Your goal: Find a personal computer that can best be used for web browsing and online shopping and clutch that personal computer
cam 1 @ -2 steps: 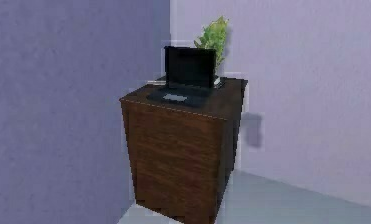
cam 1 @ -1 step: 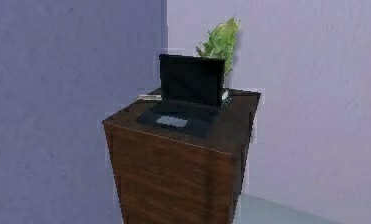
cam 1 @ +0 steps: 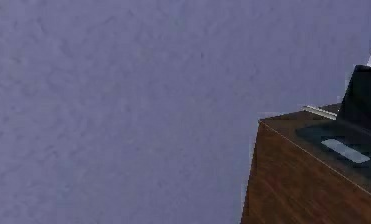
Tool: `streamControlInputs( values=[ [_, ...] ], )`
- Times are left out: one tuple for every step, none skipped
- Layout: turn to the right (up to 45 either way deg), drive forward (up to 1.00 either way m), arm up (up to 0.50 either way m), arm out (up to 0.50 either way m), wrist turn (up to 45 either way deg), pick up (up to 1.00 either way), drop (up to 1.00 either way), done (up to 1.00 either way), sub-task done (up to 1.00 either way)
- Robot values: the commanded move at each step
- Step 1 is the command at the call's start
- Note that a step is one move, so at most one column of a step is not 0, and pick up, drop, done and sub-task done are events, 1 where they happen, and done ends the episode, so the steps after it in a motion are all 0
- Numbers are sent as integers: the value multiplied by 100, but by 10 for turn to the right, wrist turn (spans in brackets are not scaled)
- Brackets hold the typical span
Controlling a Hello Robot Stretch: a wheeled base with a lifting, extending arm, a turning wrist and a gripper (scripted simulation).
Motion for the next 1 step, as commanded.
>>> streamControlInputs(
  values=[
    [-420, 0, 0, 0, 0, 0, 0, 0, 0]
  ],
)
